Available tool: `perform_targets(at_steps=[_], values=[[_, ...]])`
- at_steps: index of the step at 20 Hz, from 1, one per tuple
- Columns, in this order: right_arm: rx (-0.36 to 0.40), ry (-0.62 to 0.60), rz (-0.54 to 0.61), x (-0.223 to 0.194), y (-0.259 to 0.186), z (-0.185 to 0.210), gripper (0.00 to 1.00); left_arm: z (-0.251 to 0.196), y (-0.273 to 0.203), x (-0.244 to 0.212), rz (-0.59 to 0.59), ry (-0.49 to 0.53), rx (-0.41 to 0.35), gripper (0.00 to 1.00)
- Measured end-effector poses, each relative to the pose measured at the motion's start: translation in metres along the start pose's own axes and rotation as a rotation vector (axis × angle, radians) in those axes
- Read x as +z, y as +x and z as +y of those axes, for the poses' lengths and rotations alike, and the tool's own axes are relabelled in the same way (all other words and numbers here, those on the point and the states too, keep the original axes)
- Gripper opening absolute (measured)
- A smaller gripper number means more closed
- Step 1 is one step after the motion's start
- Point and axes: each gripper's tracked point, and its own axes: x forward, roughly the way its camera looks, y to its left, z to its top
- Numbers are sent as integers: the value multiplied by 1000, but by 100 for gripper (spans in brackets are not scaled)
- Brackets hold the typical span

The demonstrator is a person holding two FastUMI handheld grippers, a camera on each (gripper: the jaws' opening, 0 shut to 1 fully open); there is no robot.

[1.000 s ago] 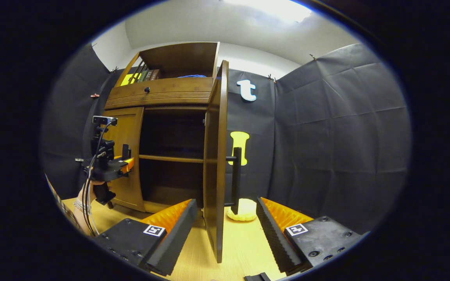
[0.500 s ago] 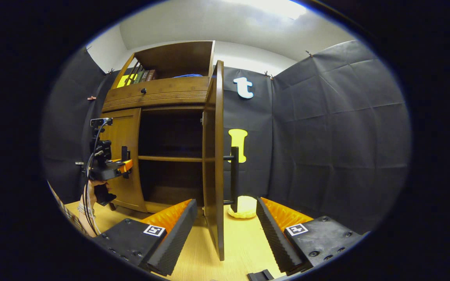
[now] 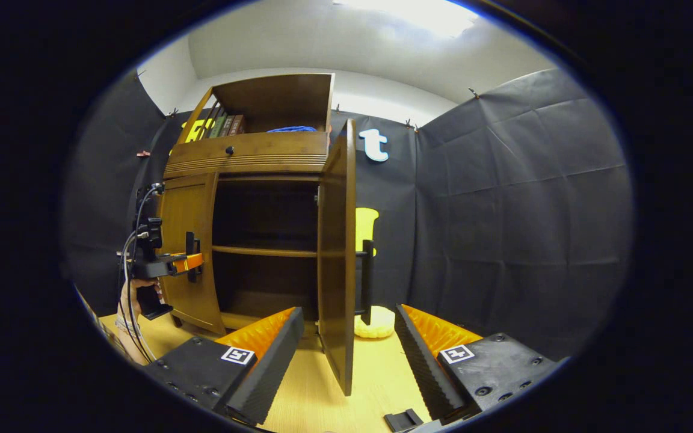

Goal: Open the right door of the double-door shoe cabinet with the right hand, and open the left door with the left hand.

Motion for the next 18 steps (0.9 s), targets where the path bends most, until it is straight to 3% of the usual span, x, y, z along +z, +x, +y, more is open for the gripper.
perform_targets(at_steps=[8,18], values=[[121,8,16,-2,3,50,96,21,-75,11,9,-45,-77,31],[324,30,26,-10,15,132,96,64,-139,17,10,-14,-49,31]])
